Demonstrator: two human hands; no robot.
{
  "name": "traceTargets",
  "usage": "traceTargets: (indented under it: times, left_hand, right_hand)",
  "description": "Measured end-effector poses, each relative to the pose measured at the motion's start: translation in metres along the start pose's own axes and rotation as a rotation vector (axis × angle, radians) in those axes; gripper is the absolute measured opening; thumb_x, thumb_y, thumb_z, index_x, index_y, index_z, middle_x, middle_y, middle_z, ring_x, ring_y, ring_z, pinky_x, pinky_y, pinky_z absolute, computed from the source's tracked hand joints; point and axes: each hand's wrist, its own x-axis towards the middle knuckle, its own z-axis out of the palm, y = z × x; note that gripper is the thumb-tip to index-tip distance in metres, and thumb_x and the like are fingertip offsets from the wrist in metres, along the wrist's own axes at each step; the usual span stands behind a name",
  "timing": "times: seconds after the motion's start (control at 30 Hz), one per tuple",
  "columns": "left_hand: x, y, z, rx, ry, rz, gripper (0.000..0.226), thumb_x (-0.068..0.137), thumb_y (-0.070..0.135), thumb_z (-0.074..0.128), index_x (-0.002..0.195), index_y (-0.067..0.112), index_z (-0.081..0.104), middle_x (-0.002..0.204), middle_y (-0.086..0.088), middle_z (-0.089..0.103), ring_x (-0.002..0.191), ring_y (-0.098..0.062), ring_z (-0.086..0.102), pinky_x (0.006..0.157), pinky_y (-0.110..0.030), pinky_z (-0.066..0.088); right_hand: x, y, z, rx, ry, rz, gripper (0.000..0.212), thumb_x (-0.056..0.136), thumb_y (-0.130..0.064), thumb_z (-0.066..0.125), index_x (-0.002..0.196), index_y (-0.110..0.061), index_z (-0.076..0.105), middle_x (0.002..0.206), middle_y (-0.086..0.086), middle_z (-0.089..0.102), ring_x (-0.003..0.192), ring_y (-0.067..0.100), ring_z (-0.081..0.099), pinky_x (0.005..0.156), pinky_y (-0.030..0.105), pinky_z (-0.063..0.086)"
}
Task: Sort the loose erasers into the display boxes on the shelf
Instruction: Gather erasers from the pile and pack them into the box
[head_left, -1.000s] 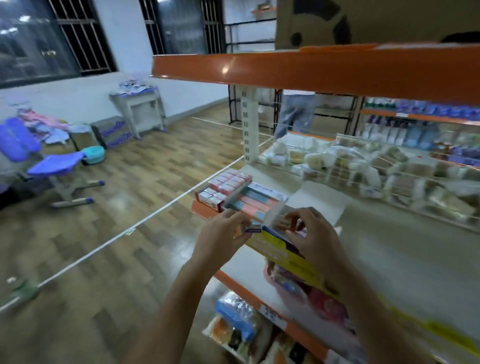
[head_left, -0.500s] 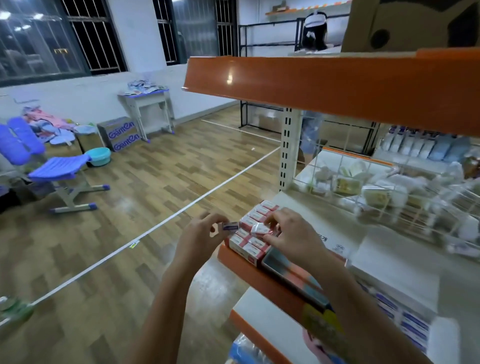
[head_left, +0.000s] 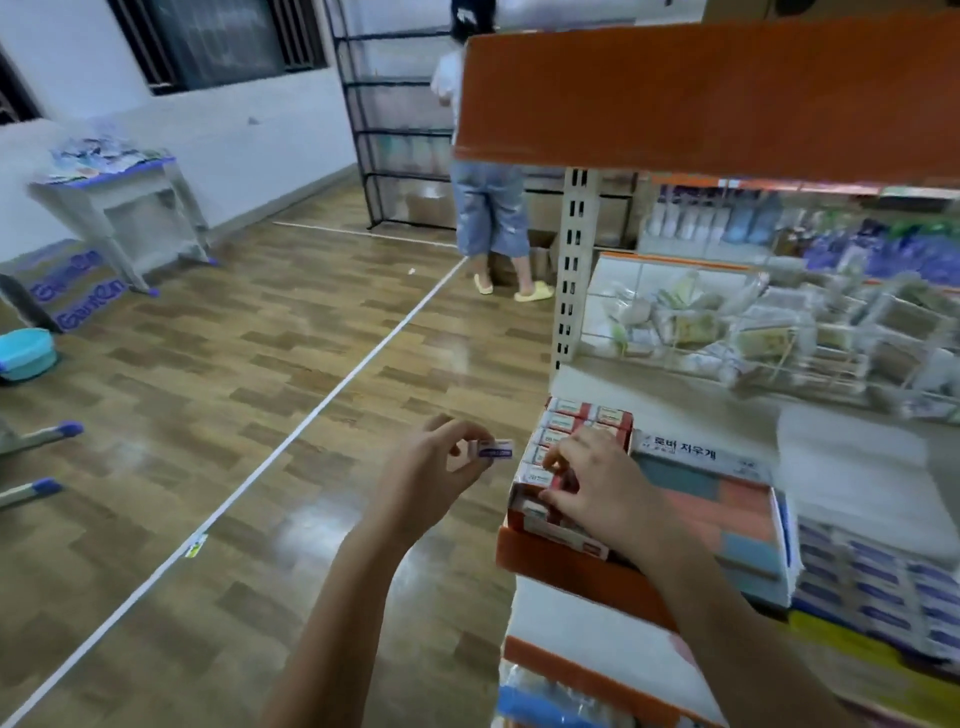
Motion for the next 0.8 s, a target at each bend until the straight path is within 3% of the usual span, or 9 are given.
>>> traceTargets:
  times: [0.2, 0.37, 0.5, 0.6, 0.73, 0.8]
  left_hand:
    - [0.027, -0.001, 0.002, -0.07, -0.154, 0.156, 0.018, 0.08, 0.026, 0.071, 0.097, 0.029, 0.066, 0.09, 0.024, 0.051, 0.079, 0.006, 0.05, 0.063, -0.008, 0.036]
    - [0.042, 0.022, 0.016, -0.166, -0.231, 0.285, 0.021, 0.081, 0.029, 0.07, 0.101, 0.024, 0.066, 0.094, 0.018, 0.055, 0.081, -0.003, 0.053, 0.07, -0.02, 0.045]
    - [0.053, 0.05, 0.038, -0.219, -0.281, 0.357, 0.022, 0.081, 0.029, 0.069, 0.102, 0.026, 0.066, 0.09, 0.022, 0.051, 0.081, -0.002, 0.053, 0.066, -0.015, 0.039]
    - [0.056, 0.078, 0.053, -0.223, -0.328, 0.414, 0.024, 0.082, 0.026, 0.069, 0.106, 0.025, 0.066, 0.093, 0.017, 0.05, 0.087, -0.007, 0.052, 0.073, -0.02, 0.041]
    - [0.055, 0.118, 0.071, -0.218, -0.402, 0.47, 0.025, 0.083, 0.027, 0.067, 0.109, 0.026, 0.065, 0.099, 0.011, 0.054, 0.092, -0.008, 0.05, 0.077, -0.018, 0.036]
    - [0.055, 0.138, 0.081, -0.181, -0.425, 0.508, 0.026, 0.085, 0.029, 0.065, 0.111, 0.026, 0.064, 0.105, 0.007, 0.057, 0.096, -0.011, 0.051, 0.077, -0.019, 0.037]
  right_hand:
    - [-0.007, -0.01, -0.002, -0.039, -0.009, 0.093, 0.041, 0.084, -0.042, 0.062, 0.12, -0.025, 0.05, 0.124, -0.008, 0.044, 0.12, 0.01, 0.036, 0.102, 0.027, 0.033]
    - [-0.021, -0.003, -0.02, 0.009, 0.039, 0.189, 0.04, 0.087, -0.044, 0.058, 0.122, -0.024, 0.051, 0.127, -0.006, 0.045, 0.123, 0.01, 0.033, 0.102, 0.026, 0.029]
    - [-0.05, 0.023, -0.045, -0.046, 0.144, 0.318, 0.03, 0.087, -0.031, 0.061, 0.115, -0.019, 0.058, 0.118, -0.002, 0.052, 0.115, 0.014, 0.042, 0.092, 0.02, 0.027]
    - [-0.081, 0.048, -0.068, -0.066, 0.23, 0.421, 0.025, 0.088, -0.025, 0.062, 0.111, -0.016, 0.062, 0.111, -0.002, 0.055, 0.111, 0.014, 0.046, 0.088, 0.02, 0.029]
    - [-0.124, 0.08, -0.09, -0.083, 0.362, 0.576, 0.018, 0.089, -0.024, 0.061, 0.107, -0.02, 0.061, 0.101, -0.011, 0.047, 0.096, 0.006, 0.049, 0.076, 0.02, 0.033]
    - [-0.141, 0.1, -0.096, -0.119, 0.404, 0.629, 0.017, 0.088, -0.021, 0.063, 0.105, -0.019, 0.062, 0.099, -0.009, 0.047, 0.091, 0.011, 0.054, 0.074, 0.024, 0.037]
